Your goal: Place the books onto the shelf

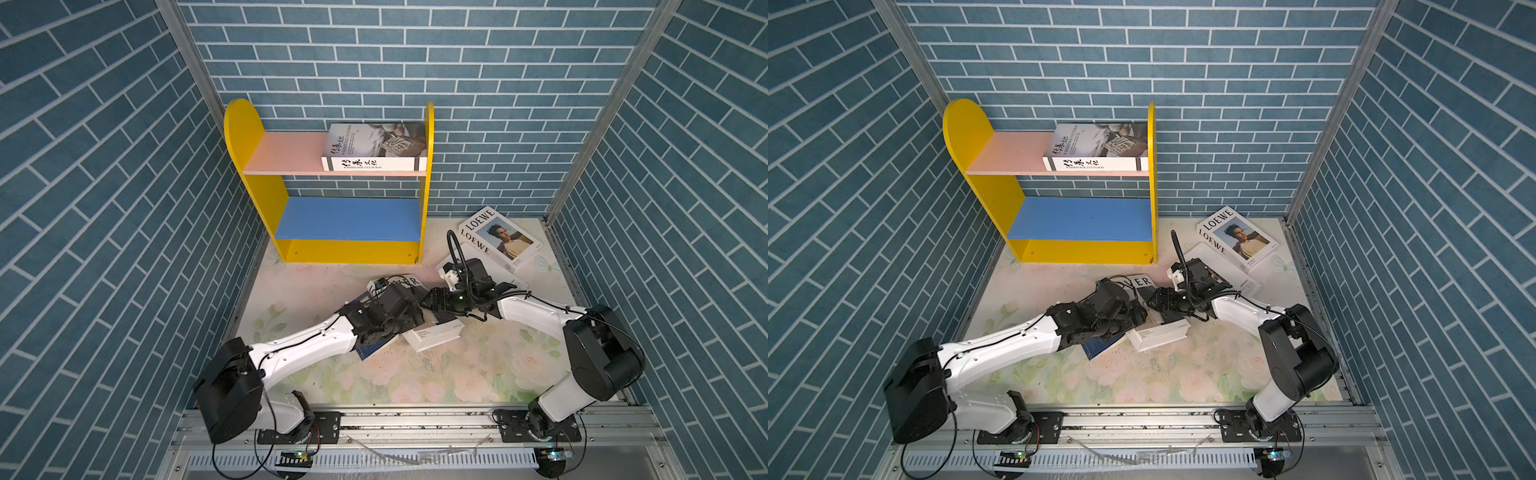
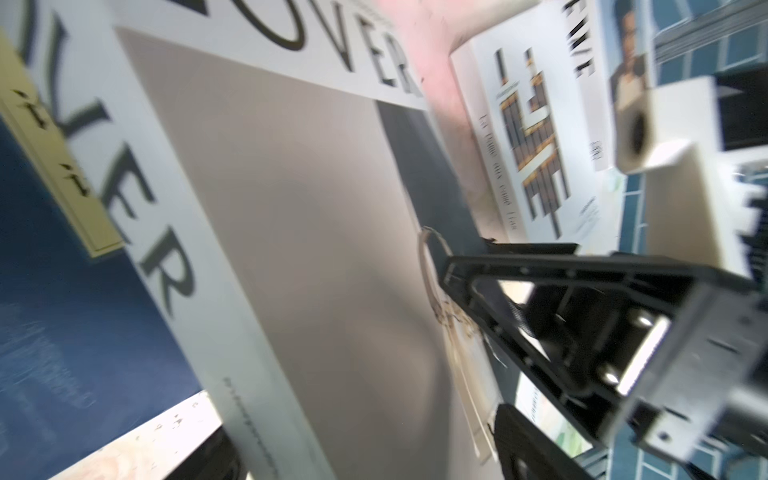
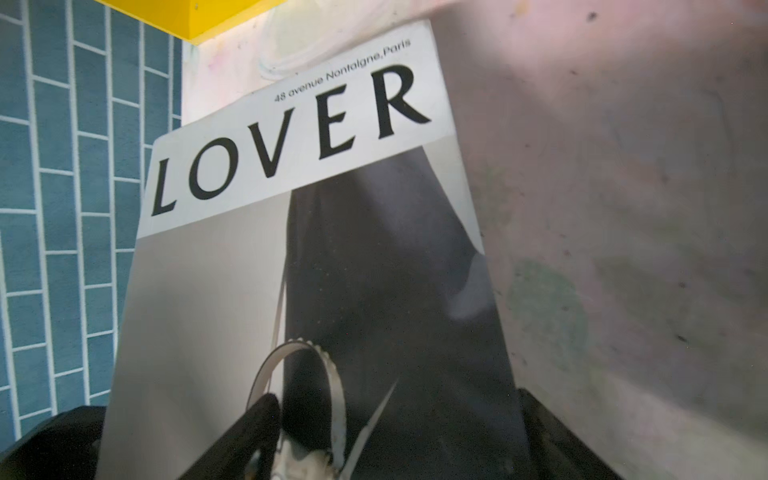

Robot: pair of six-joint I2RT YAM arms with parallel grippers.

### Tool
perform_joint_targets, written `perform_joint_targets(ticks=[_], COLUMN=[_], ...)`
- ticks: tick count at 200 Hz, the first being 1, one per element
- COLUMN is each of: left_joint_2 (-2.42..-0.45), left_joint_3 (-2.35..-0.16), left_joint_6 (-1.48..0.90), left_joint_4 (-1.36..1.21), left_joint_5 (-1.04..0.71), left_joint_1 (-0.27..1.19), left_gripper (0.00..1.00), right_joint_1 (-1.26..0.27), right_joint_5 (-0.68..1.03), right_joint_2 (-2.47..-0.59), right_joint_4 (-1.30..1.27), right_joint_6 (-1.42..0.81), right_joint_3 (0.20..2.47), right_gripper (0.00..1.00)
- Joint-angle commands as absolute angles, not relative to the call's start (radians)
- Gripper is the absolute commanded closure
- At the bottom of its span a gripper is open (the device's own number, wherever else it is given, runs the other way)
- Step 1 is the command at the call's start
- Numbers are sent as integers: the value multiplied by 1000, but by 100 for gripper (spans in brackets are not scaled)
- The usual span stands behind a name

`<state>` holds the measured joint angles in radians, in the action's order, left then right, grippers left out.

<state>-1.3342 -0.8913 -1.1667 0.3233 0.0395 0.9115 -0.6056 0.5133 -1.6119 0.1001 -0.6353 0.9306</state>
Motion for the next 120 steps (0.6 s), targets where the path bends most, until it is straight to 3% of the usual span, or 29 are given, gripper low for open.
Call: perform_joint_targets(ticks=[1,72,120], left_joint_2=[-1264,-1091,-958], left_joint_3=[-830,-570,-464], left_joint_6=[-1186,-1257,-1266], left_joint_4=[127,-37,-95], left_joint_5=[43,105,136], left_joint_1=[935,930,928], left_gripper=[8,8,18], right_joint_1=[-684,-748,-749], right_joint_5=[635,601,590], right_joint_2=[-1666,-1792,-1802], right_joint_4=[70,40,20], right_joint_6=[-673,-689,-706], right_joint_3=[965,995,1004], right_gripper=[14,15,13])
